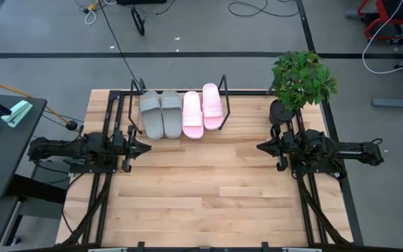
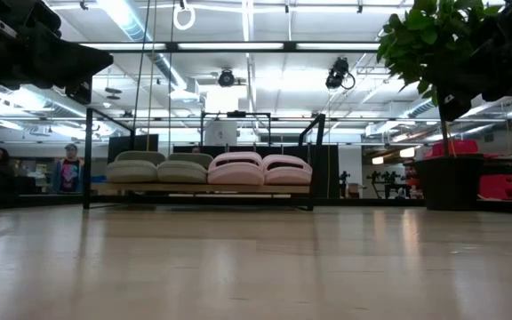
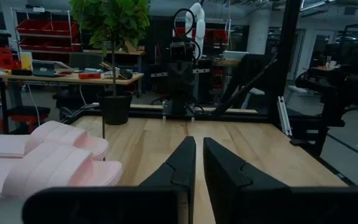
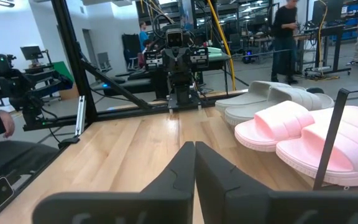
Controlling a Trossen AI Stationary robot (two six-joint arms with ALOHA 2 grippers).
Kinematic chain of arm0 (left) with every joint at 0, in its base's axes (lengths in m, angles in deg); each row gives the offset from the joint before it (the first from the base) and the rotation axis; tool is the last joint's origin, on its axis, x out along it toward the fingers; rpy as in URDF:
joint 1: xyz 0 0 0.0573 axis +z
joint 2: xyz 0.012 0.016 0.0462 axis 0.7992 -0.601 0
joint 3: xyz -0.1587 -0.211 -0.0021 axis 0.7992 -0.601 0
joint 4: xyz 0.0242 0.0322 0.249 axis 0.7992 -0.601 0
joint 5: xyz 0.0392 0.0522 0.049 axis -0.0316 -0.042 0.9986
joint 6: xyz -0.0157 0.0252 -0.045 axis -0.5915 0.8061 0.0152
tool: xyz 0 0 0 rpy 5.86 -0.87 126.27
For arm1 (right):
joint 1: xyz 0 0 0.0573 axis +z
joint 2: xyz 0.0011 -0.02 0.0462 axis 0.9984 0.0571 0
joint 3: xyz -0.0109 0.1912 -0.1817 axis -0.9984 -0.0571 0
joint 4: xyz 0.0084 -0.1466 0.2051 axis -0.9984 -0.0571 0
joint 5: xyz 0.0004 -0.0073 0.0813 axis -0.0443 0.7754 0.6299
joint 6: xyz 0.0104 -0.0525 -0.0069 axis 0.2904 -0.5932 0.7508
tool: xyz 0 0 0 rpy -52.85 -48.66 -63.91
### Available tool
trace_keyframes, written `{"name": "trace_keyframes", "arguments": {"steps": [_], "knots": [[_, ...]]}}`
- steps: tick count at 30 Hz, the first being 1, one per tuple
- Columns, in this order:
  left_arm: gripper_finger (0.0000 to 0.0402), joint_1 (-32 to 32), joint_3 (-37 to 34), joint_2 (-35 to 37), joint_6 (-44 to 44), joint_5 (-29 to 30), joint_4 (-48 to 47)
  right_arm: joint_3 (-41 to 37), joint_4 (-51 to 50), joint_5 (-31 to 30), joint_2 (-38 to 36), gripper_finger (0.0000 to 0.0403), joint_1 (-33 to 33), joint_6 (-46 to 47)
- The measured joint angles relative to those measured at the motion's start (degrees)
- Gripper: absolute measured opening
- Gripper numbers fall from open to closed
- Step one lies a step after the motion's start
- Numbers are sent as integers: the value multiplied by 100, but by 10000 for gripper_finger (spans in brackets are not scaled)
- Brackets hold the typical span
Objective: Pick and place slides into the shelf
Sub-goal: Return to Home Position
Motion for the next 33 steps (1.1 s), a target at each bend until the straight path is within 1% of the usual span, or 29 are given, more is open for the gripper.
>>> {"name": "trace_keyframes", "arguments": {"steps": [11,25,33], "knots": [[45,0,1,0,0,1,0,0,0,2,0,18,0,0],[30,0,0,0,0,-1,0,0,0,0,0,18,2,0],[39,0,-1,0,0,1,0,0,0,2,-2,18,0,0]]}}
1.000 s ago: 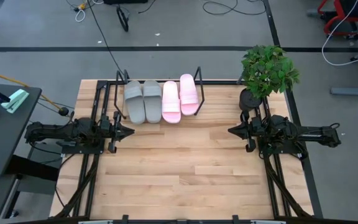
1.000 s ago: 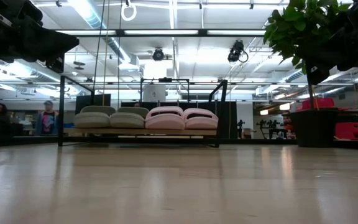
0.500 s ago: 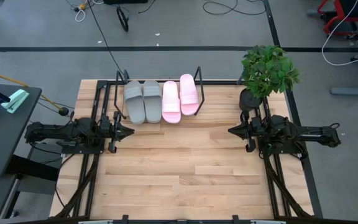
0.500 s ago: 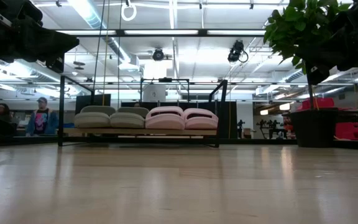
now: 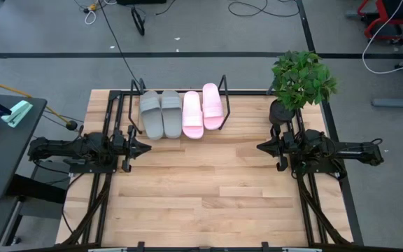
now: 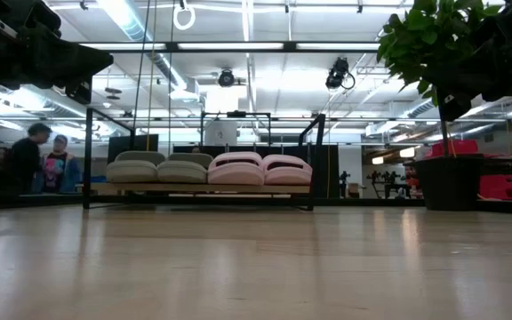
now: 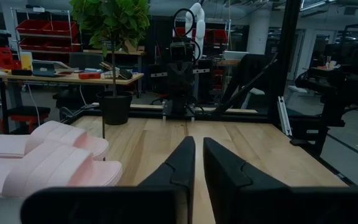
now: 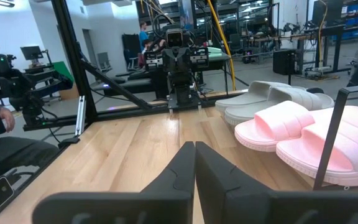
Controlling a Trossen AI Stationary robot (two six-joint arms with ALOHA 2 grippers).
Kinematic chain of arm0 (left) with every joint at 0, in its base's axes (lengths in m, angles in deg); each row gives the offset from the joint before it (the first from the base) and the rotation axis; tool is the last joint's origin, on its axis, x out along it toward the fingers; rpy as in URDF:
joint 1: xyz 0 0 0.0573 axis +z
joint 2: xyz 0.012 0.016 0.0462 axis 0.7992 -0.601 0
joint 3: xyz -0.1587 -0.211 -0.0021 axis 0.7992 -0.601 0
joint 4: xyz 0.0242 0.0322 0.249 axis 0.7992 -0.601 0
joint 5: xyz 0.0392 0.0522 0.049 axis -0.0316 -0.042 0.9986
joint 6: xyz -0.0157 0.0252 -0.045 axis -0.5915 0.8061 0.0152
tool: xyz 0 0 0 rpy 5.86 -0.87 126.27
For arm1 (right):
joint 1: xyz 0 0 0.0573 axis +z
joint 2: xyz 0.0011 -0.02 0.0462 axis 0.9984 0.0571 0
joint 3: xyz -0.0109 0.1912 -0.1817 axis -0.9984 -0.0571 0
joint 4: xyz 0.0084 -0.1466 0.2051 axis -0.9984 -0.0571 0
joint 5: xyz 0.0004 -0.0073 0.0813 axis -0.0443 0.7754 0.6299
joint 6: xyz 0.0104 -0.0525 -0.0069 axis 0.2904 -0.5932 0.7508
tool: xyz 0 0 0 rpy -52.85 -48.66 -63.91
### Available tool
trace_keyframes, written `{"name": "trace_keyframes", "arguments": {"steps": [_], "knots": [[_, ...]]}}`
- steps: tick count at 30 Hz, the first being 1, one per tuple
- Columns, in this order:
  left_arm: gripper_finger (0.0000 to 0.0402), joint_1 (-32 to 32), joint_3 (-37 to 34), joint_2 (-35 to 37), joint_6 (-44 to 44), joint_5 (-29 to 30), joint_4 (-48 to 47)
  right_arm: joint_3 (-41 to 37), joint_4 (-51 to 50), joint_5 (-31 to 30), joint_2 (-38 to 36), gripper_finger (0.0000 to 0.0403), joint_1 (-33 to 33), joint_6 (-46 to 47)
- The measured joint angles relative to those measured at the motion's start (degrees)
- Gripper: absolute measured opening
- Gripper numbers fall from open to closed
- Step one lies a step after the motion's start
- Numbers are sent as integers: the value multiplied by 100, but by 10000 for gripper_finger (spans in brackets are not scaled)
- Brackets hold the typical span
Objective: Pick and place slides into the shelf
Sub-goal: Return to Home Position
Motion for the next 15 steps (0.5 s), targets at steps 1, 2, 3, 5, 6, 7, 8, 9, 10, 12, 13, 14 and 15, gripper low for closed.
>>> {"name": "trace_keyframes", "arguments": {"steps": [1,2,3,5,6,7,8,9,10,12,13,14,15], "knots": [[40,0,0,2,0,0,0,0,0,0,2,18,1,0],[41,0,2,0,0,0,0,0,0,0,1,18,0,0],[41,0,2,2,0,0,-2,0,0,-2,2,18,0,0],[40,0,2,0,0,0,0,0,0,-2,1,18,0,0],[38,0,1,0,0,-1,-1,0,0,-1,1,18,0,0],[36,0,0,0,0,0,-2,0,0,-2,1,18,1,0],[34,0,1,1,0,0,0,0,0,0,2,18,2,0],[32,0,2,0,0,-2,0,0,0,0,2,18,2,0],[31,0,0,0,0,0,0,0,0,0,2,18,0,0],[28,0,1,0,0,0,-1,0,0,-2,2,18,2,0],[26,0,1,0,1,0,-2,0,0,-2,1,18,2,0],[25,0,1,0,1,0,-1,0,0,-1,1,18,2,0],[25,0,0,0,0,0,-2,0,0,-1,1,18,0,0]]}}
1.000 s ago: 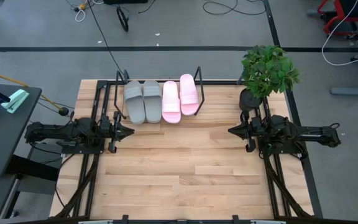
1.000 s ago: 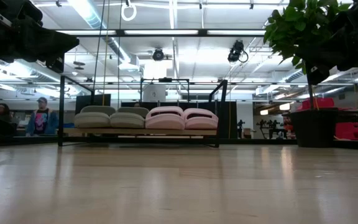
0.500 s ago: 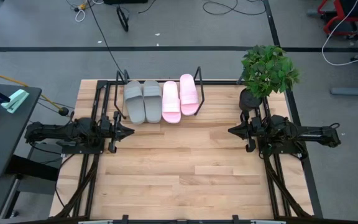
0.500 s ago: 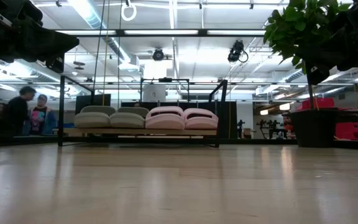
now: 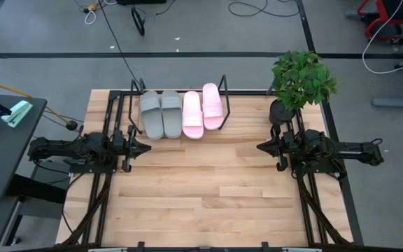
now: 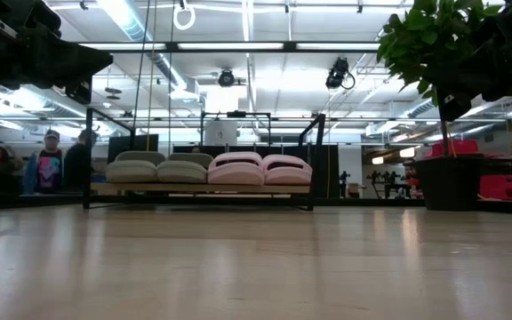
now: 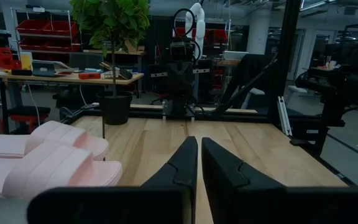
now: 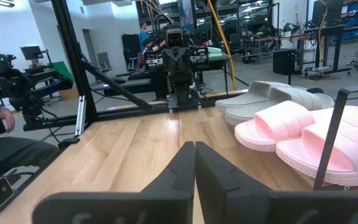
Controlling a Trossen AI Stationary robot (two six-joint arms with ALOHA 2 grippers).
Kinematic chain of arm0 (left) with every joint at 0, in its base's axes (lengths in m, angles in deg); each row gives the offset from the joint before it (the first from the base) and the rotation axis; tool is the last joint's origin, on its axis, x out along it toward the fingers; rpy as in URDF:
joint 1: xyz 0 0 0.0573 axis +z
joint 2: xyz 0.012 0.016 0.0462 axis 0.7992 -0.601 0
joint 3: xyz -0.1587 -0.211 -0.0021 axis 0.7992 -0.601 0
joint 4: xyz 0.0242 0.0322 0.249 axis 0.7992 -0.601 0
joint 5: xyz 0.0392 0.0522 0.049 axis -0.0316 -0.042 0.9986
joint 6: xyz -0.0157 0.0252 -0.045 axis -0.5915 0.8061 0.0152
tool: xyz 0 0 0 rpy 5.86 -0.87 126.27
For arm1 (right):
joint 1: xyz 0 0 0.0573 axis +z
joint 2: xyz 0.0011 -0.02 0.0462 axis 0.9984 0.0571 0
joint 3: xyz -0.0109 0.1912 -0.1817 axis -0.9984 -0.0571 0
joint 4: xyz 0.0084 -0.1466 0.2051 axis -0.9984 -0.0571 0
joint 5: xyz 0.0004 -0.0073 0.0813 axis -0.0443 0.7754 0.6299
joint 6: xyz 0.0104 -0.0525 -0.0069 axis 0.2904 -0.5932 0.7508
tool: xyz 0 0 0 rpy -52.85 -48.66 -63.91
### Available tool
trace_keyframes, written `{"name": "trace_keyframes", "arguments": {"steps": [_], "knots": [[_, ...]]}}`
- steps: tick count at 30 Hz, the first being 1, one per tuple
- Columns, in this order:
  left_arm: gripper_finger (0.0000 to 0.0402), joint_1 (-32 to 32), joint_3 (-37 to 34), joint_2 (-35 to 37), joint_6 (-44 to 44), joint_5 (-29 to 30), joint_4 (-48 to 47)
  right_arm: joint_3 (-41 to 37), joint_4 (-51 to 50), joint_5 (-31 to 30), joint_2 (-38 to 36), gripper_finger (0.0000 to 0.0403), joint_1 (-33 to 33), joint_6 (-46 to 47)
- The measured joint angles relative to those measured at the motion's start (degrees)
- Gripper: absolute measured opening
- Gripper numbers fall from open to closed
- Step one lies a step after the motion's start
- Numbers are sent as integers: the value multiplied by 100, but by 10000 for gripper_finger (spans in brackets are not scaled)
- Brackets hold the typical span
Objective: Pick and place slides into the shelf
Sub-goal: Return to Home Position
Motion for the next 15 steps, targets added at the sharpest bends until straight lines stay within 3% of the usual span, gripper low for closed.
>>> {"name": "trace_keyframes", "arguments": {"steps": [15], "knots": [[38,0,-1,0,1,-2,2,0,0,1,0,18,0,0]]}}
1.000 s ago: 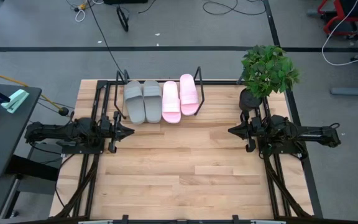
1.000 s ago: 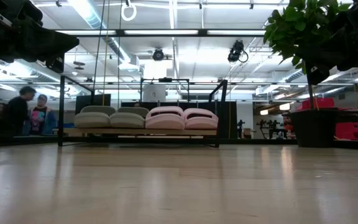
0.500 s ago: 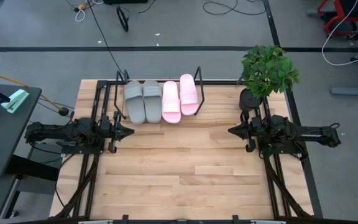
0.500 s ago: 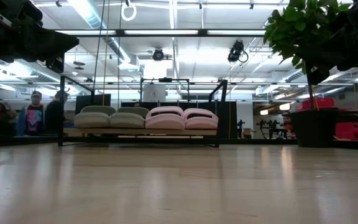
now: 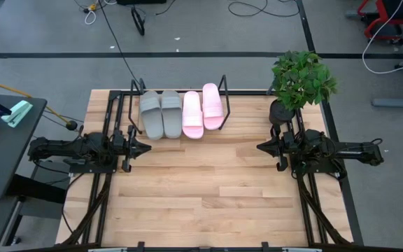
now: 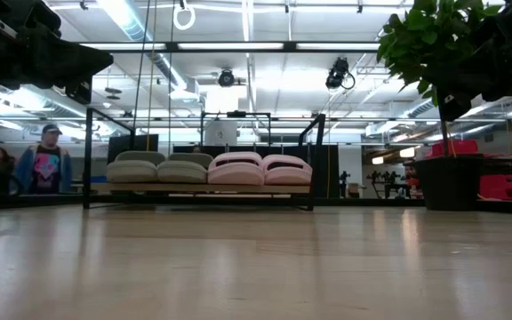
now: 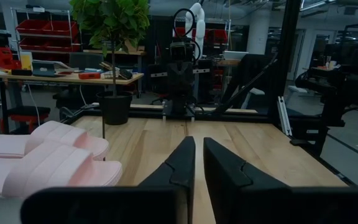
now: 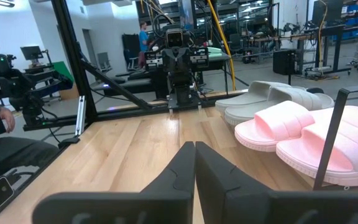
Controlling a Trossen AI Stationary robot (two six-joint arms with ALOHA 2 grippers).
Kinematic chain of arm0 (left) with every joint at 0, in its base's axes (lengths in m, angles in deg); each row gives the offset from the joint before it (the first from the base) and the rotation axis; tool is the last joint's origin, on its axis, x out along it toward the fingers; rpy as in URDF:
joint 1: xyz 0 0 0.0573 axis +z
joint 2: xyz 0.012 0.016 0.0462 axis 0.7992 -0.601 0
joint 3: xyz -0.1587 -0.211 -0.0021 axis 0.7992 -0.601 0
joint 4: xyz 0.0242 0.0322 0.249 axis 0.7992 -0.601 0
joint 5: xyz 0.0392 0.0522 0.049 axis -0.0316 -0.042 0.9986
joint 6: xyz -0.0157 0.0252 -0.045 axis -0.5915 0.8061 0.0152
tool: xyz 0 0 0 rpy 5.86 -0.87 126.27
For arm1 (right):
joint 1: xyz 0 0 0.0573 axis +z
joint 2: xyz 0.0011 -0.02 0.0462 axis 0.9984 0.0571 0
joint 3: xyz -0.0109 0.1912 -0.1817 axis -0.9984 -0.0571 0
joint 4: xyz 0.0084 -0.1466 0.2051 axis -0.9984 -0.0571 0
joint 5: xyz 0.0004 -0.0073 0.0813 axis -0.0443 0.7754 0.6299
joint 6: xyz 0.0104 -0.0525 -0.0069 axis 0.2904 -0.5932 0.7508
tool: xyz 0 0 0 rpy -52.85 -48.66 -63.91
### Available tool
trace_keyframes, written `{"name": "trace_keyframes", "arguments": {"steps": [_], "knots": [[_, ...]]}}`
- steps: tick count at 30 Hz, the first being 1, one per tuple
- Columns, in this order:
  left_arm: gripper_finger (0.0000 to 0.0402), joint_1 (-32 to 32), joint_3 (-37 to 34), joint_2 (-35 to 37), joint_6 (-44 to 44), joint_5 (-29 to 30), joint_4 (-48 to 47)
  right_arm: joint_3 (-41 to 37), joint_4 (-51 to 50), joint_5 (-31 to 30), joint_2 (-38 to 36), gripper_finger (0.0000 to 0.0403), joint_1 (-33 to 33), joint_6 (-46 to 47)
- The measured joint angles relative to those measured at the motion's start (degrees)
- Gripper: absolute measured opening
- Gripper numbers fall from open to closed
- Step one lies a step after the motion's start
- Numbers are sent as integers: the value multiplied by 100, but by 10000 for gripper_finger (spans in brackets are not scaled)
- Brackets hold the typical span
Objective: Pick and place slides into the shelf
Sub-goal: Return to Home Position
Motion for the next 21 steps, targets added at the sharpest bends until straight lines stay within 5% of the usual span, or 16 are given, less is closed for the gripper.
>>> {"name": "trace_keyframes", "arguments": {"steps": [21], "knots": [[40,0,0,1,-1,0,-2,0,0,-2,1,18,1,0]]}}
